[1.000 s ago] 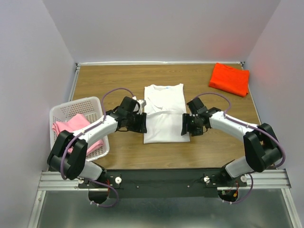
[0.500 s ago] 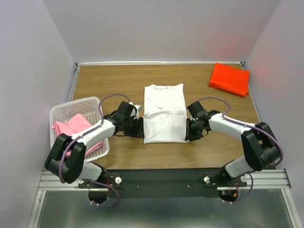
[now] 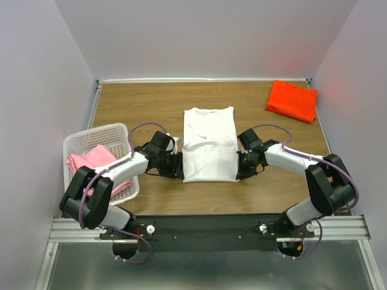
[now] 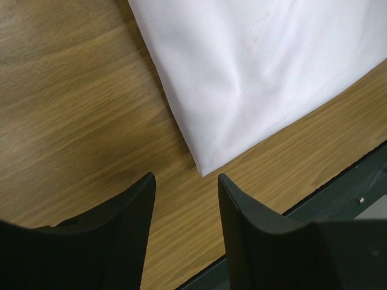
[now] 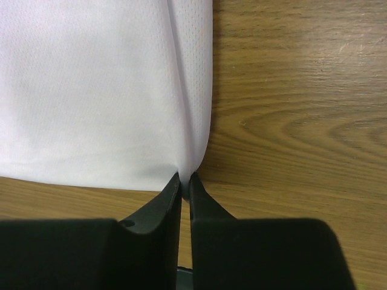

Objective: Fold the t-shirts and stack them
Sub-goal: Fold the tshirt

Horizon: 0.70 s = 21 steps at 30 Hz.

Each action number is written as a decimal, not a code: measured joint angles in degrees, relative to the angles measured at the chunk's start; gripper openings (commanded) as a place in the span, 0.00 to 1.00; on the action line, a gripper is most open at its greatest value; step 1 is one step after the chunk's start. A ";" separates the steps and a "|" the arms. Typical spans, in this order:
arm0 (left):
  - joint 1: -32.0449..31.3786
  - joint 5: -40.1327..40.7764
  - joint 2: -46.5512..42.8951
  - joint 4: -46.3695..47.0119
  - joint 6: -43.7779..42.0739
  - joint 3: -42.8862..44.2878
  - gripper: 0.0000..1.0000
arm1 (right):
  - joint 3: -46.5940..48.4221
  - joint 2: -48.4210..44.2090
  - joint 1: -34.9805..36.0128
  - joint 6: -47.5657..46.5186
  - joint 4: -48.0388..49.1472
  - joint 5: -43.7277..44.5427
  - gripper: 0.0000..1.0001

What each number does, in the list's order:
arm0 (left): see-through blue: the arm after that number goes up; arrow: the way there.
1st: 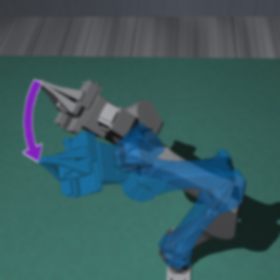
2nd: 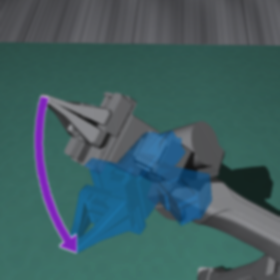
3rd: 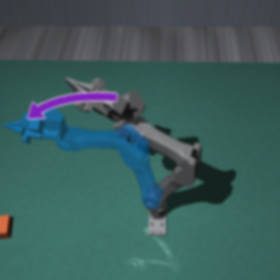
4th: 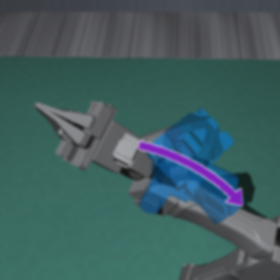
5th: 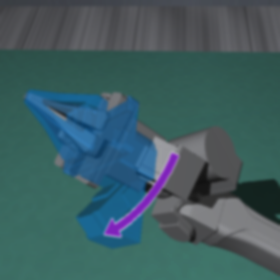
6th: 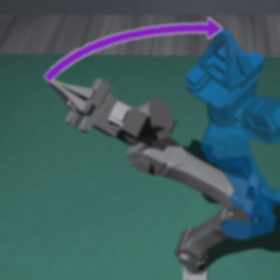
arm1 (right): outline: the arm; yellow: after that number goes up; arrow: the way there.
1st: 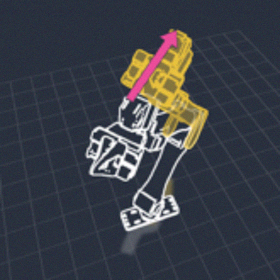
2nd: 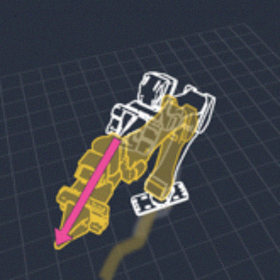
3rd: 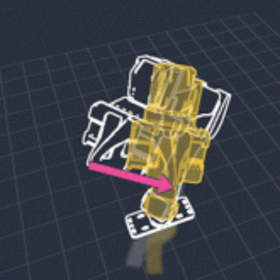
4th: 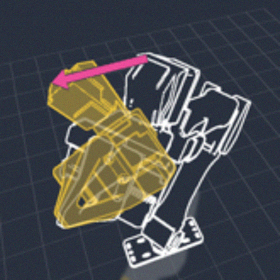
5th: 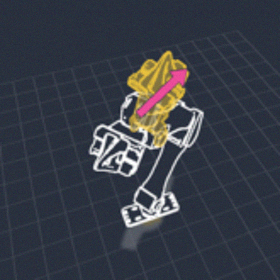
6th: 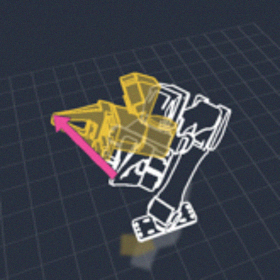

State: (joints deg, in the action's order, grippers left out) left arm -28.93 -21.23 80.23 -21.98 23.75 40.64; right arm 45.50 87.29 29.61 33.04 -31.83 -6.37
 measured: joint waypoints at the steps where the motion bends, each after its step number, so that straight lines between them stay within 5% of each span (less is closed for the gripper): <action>1: -0.02 -0.17 0.17 0.02 0.09 -0.24 0.54 | 0.00 0.00 0.00 0.00 0.00 -0.02 0.14; 21: -1.25 -5.25 5.11 3.37 0.17 -0.02 0.52 | 0.04 0.04 0.00 -0.02 0.00 -0.15 0.14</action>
State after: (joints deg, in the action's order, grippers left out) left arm -30.17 -26.48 85.34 -18.61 23.92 40.62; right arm 45.54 87.33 29.61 33.01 -31.83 -6.52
